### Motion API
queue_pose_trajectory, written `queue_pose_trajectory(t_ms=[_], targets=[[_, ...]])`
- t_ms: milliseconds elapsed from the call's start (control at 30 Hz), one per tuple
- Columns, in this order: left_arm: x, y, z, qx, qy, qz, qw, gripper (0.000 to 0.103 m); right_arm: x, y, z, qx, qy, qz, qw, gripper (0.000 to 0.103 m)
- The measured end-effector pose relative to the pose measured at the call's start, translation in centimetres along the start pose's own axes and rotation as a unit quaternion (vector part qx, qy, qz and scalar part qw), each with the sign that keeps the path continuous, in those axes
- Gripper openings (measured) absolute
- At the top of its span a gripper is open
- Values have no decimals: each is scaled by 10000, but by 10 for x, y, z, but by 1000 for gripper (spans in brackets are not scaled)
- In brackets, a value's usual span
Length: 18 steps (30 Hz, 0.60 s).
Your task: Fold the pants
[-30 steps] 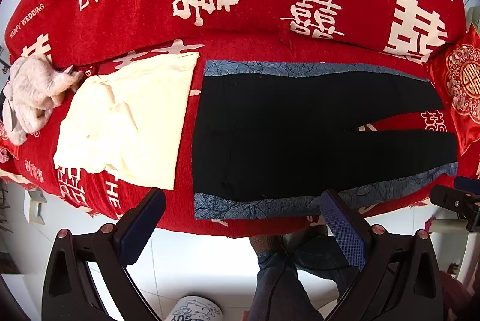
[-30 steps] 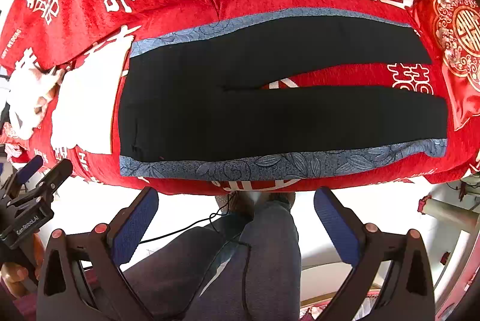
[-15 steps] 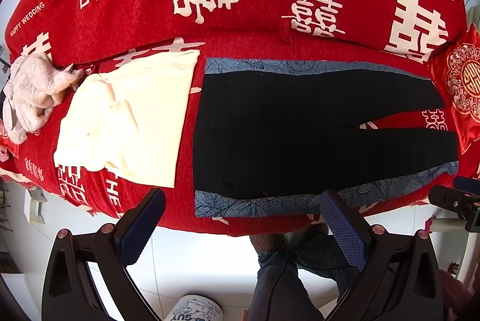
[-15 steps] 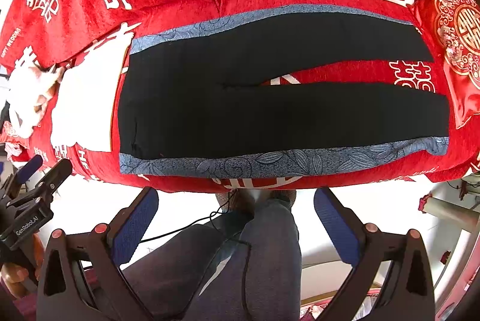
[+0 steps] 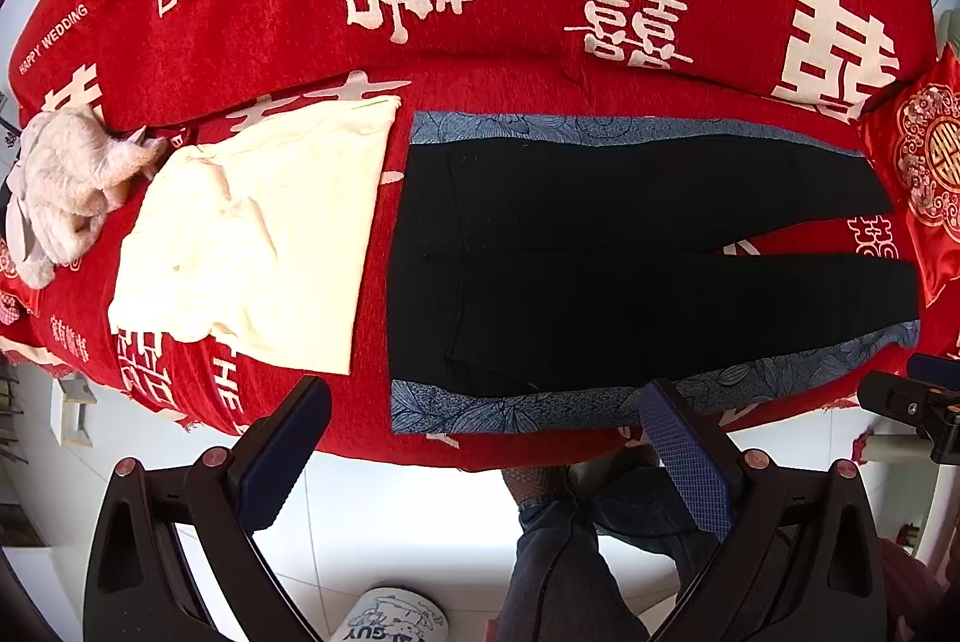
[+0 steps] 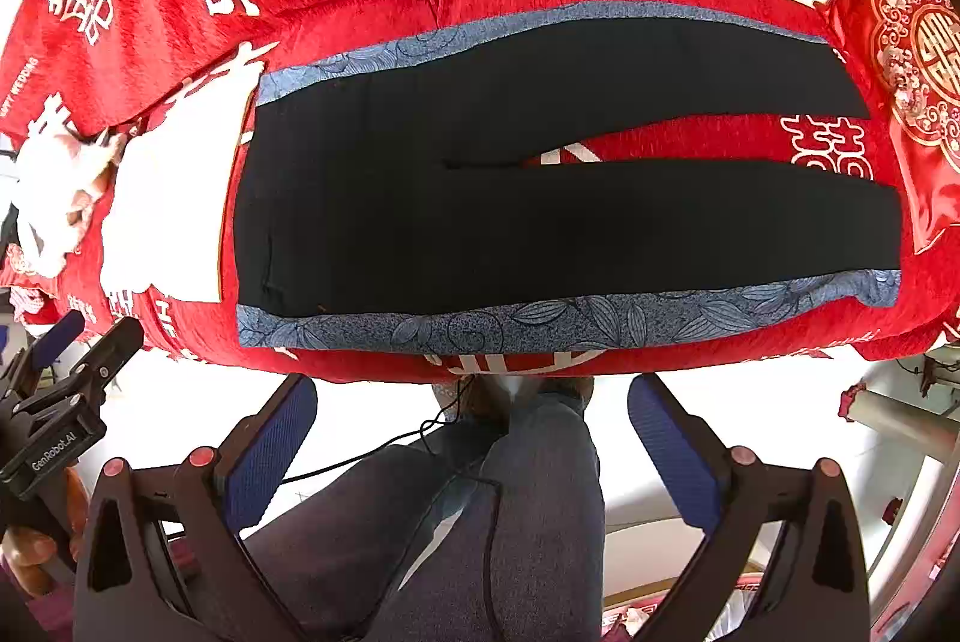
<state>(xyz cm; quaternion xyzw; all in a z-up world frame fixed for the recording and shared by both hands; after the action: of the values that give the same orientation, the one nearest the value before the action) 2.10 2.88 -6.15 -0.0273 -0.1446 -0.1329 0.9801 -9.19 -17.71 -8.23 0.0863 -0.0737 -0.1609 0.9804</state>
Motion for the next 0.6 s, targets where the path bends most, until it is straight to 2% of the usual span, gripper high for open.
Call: queue_pose_trajectory(t_ms=[400,500,600], targets=[[0,-1,-10,-33,155,57,9999,103,1,-2,-8,90,102,-64,9999,103],[-3,5,-18,-46,258,199,9995,103,-1,-3,-15,278,108,-141,9995,103],[-8,15,-33,-118,457,482,9977,103,-4,-3,-24,694,57,-329,9970,103]])
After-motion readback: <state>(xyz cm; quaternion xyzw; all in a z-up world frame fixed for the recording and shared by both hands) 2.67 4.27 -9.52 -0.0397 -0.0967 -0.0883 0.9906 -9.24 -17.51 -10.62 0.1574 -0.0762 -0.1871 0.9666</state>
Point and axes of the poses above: each gripper's, at about its wrist camera, not at the fingertips, and z roughly against the way its jaws point, y to its left, x to its top, the point moved 6 cm from there along -z, roughly the way its jaws point, and after that the axes turned 14 degrees about z, right-handed, at the moved point
